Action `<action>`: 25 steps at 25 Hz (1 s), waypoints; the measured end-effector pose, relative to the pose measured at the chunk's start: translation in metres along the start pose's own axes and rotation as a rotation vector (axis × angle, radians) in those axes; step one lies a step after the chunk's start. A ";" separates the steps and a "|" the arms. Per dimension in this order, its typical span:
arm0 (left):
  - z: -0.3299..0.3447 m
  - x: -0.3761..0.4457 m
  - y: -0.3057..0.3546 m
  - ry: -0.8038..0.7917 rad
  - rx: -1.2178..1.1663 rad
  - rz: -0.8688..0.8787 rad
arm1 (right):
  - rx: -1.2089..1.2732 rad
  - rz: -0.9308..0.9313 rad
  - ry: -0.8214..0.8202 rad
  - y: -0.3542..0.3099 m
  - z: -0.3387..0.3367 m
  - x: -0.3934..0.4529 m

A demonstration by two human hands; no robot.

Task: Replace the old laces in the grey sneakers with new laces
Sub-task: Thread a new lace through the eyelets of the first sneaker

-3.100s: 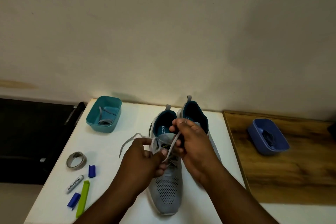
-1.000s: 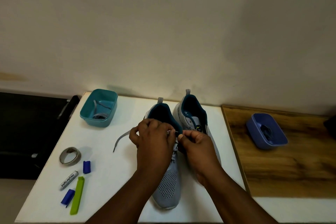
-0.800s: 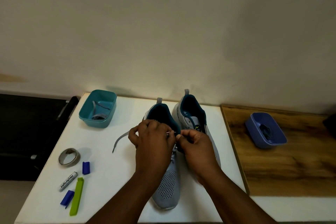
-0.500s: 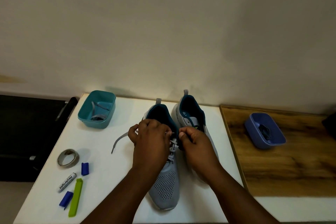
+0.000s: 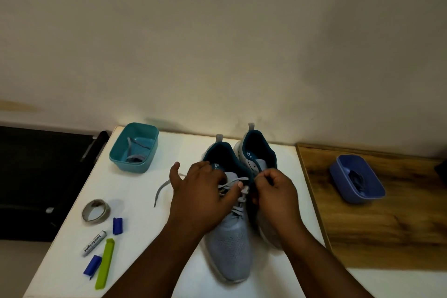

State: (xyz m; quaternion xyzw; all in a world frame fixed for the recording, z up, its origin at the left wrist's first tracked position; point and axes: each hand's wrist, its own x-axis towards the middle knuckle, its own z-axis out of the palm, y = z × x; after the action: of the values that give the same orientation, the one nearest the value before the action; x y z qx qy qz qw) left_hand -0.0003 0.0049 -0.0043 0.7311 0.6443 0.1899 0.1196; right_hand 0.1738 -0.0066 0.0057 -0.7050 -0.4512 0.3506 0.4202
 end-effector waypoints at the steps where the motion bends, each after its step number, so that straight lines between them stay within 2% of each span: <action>1: -0.002 -0.001 0.000 -0.014 -0.029 0.007 | 0.071 0.076 0.048 -0.002 -0.004 0.001; 6: -0.005 0.004 -0.012 0.014 -0.145 0.117 | 0.387 0.327 0.251 -0.012 -0.025 0.016; 8: -0.004 0.008 -0.024 0.015 -0.215 0.159 | 0.253 0.376 0.346 -0.008 -0.049 0.033; 9: -0.004 0.009 -0.028 0.007 -0.251 0.169 | 0.159 0.348 0.419 0.000 -0.062 0.041; 11: -0.004 0.009 -0.031 0.004 -0.277 0.185 | 0.175 0.187 0.576 0.006 -0.073 0.042; 12: -0.004 0.008 -0.031 0.005 -0.268 0.195 | 0.077 0.067 0.575 0.004 -0.067 0.034; 13: -0.003 0.009 -0.032 0.000 -0.263 0.197 | -0.093 -0.055 0.453 0.003 -0.056 0.026; 15: -0.003 0.011 -0.035 -0.014 -0.284 0.187 | -0.411 -0.293 0.012 0.001 -0.027 0.008; 16: -0.003 0.011 -0.038 -0.026 -0.314 0.184 | -0.492 -0.380 -0.159 -0.002 -0.015 0.000; 17: -0.004 0.011 -0.041 -0.043 -0.357 0.187 | -0.523 -0.432 -0.235 -0.003 -0.009 -0.004; 20: -0.006 0.006 -0.049 -0.077 -0.485 0.199 | -0.456 -0.420 -0.157 -0.010 -0.006 -0.003; 23: -0.007 0.004 -0.055 -0.161 -0.587 0.197 | -0.560 -0.536 -0.176 -0.012 -0.009 0.000; 25: -0.006 0.002 -0.059 -0.173 -0.597 0.227 | -0.519 -0.519 -0.130 -0.009 -0.010 0.001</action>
State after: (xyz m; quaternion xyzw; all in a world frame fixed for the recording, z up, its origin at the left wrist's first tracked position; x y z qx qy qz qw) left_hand -0.0559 0.0153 -0.0231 0.7443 0.4620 0.3197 0.3610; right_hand 0.1794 -0.0063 0.0176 -0.6262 -0.7146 0.1505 0.2730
